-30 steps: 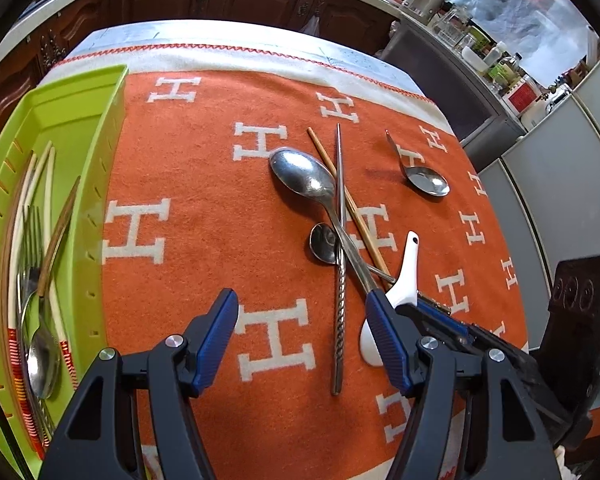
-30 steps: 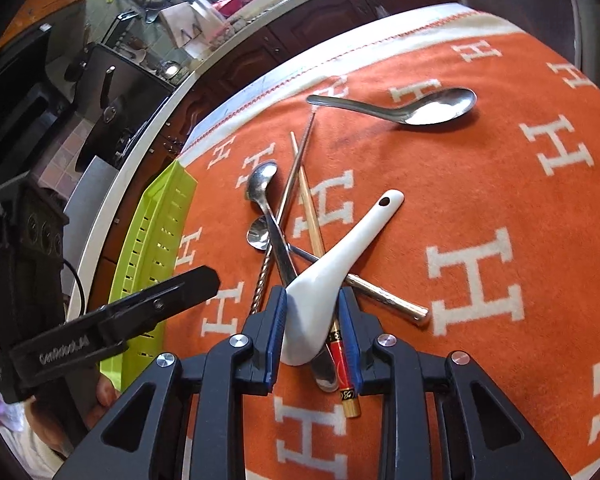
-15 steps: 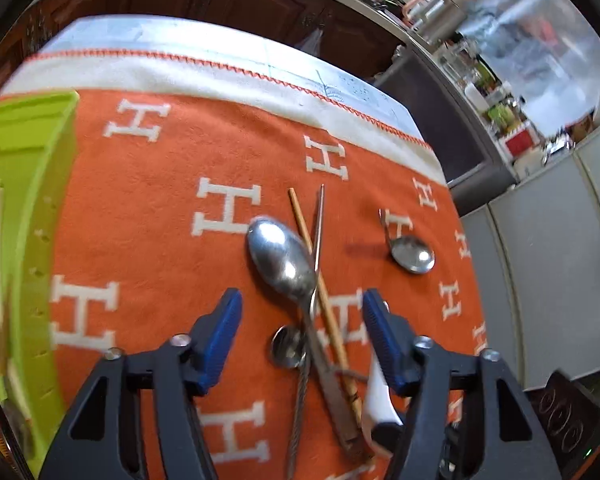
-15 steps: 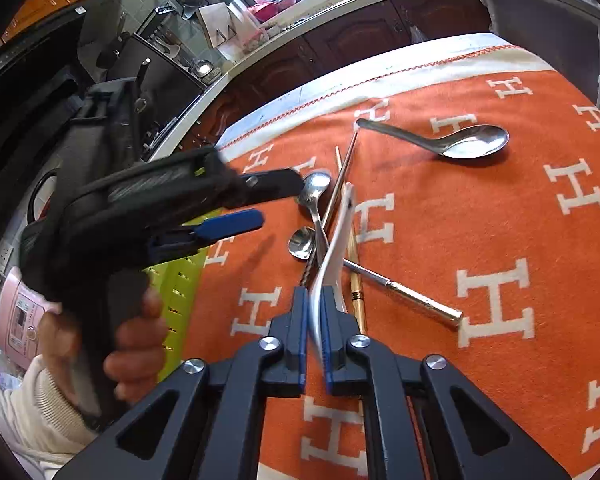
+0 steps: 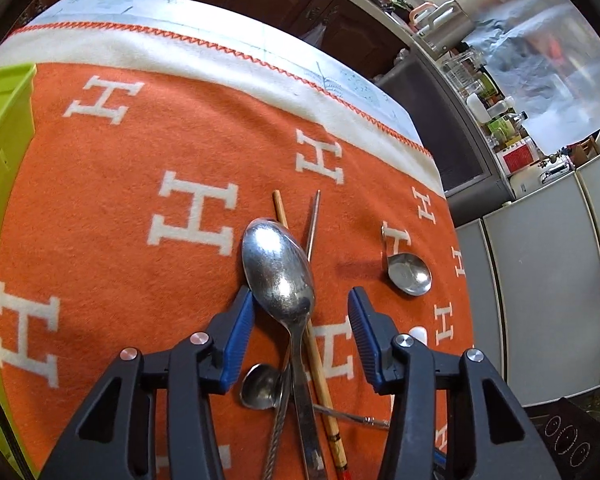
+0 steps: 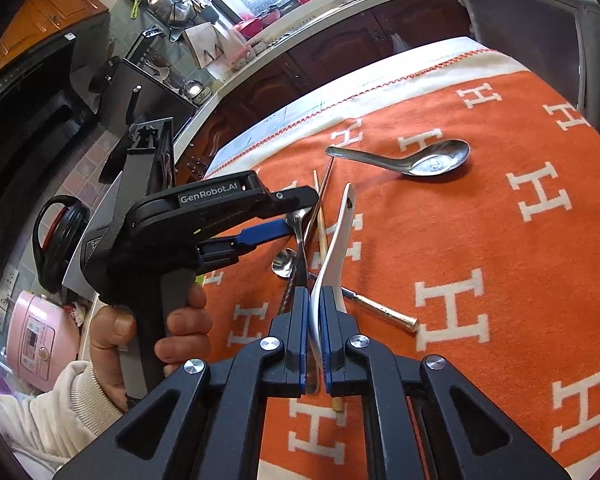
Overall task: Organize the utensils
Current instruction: 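Lower the left tool onto the large metal spoon and grasp it, then carry the metal spoon with the left tool while the right tool carries the ceramic spoon to the tray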
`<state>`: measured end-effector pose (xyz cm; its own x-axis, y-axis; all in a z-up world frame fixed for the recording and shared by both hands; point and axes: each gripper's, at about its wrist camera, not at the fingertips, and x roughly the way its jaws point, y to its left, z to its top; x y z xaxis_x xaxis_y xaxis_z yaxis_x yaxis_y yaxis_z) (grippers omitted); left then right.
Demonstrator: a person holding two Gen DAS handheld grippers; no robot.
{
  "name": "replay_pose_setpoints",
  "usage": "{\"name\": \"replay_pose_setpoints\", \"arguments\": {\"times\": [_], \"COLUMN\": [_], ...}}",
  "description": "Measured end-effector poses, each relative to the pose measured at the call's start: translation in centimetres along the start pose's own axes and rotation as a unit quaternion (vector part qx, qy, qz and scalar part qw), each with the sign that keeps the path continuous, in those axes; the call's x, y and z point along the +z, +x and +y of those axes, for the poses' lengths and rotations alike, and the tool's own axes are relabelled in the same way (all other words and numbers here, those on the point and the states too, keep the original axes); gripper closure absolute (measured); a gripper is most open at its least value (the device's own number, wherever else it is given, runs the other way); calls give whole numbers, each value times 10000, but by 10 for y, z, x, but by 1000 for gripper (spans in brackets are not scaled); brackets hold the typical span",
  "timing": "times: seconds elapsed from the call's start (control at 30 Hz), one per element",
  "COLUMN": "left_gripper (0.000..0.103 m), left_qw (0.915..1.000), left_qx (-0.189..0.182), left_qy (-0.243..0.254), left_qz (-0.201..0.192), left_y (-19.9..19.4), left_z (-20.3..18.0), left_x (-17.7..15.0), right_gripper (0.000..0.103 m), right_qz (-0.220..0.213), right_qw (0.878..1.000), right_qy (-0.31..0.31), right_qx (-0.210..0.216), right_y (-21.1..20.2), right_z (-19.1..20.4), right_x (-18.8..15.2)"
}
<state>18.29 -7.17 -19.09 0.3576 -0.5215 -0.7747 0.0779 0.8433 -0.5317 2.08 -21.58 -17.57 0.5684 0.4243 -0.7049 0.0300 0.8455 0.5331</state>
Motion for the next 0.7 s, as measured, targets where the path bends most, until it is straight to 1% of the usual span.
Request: {"name": "replay_pose_setpoints", "arguments": {"times": [0.1,0.13,0.17,0.2,0.23,0.3,0.53,0.63,0.7], "left_gripper": [58,62,74,78,94,96,99,100,100], "left_qw": [9999,9998,9996,9996,9997,9996,9997,9996,9996], "left_qx": [68,98,168,193,147,127,80,167,123], "left_qy": [63,81,104,99,49,-50,7,155,217], "left_qz": [-130,-156,-183,-185,-174,-227,-225,-142,-105], "left_y": [1,0,2,5,7,8,6,4,0], "left_z": [-4,-5,-6,-6,-4,-4,-3,-4,-5], "left_x": [-2,-2,-2,-2,-2,-2,-3,-5,-7], "right_gripper": [98,98,98,98,98,98,98,98,98], "right_qz": [81,115,152,178,200,244,331,329,322], "right_qw": [9999,9999,9998,9998,9997,9996,9994,9994,9994], "right_qy": [55,79,99,111,118,122,110,120,107], "right_qx": [-26,-28,-25,-21,-15,-4,56,79,109], "right_y": [-1,1,3,5,8,12,25,27,26], "right_z": [-5,-7,-9,-10,-10,-10,-9,-9,-9], "right_x": [-6,-7,-8,-9,-10,-13,-12,-12,-11]}}
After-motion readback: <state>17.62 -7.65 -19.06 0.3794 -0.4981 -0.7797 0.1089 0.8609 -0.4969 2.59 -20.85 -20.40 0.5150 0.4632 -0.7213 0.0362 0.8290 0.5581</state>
